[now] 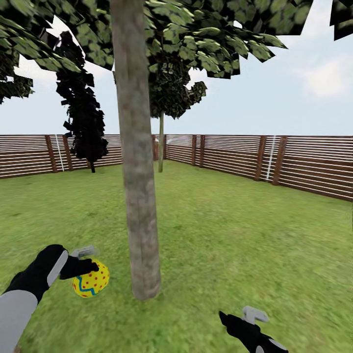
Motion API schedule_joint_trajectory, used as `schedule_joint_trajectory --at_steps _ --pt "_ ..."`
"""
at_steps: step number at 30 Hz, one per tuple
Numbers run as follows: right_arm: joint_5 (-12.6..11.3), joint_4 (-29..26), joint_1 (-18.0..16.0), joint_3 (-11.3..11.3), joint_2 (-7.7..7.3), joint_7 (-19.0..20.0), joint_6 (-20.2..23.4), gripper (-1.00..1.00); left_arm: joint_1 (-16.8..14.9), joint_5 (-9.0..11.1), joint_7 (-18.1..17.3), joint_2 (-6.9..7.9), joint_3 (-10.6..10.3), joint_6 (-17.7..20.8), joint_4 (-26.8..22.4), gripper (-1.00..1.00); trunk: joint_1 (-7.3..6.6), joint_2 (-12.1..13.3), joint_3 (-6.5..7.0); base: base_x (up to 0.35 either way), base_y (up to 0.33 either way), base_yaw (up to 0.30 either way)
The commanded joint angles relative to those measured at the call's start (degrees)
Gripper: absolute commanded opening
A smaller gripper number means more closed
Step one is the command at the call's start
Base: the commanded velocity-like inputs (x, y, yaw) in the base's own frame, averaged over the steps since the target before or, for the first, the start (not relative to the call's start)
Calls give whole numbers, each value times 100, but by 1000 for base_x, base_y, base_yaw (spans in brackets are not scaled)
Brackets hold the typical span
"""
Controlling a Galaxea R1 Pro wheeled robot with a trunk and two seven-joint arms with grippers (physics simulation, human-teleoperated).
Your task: Take the three Easter eggs out of the wicker basket on the lawn in the garden, then place them on the lawn next to a single tree (choose any tree) so that all three eggs are next to the same tree and none are left in the basket.
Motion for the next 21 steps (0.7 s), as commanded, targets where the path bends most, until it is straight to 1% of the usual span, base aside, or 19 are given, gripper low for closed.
schedule_joint_trajectory --at_steps 1,3,5,8,11,16,21 --pt "-17 -5 -2 -20 7 27 32 100 -107 -36 -22 -55 -199 -35 273 -100 1 -8 -10 0 -288 0" --pt "-17 -5 -1 -20 10 33 32 100 -179 -47 -21 -113 -401 -74 478 -100 1 -8 -10 0 -288 0" --pt "-17 -5 0 -20 9 53 32 100 -204 -56 -21 -162 -479 -88 558 -100 1 -8 -11 0 -288 0" --pt "-17 11 -3 -20 9 45 46 100 -216 -58 -21 -195 -506 -92 582 -100 1 -8 -31 6 -281 0" --pt "-17 44 -5 -20 8 35 49 100 -218 -55 -21 -210 -509 -93 580 -100 1 -8 -57 79 -140 0" --pt "-17 56 -4 -20 8 33 49 100 -218 -60 -21 -222 -510 -93 581 -100 1 -8 -102 184 -157 0" --pt "-17 63 -1 -20 6 32 42 100 -217 -61 -21 -224 -510 -93 578 -100 1 -8 -148 139 -277 -3"
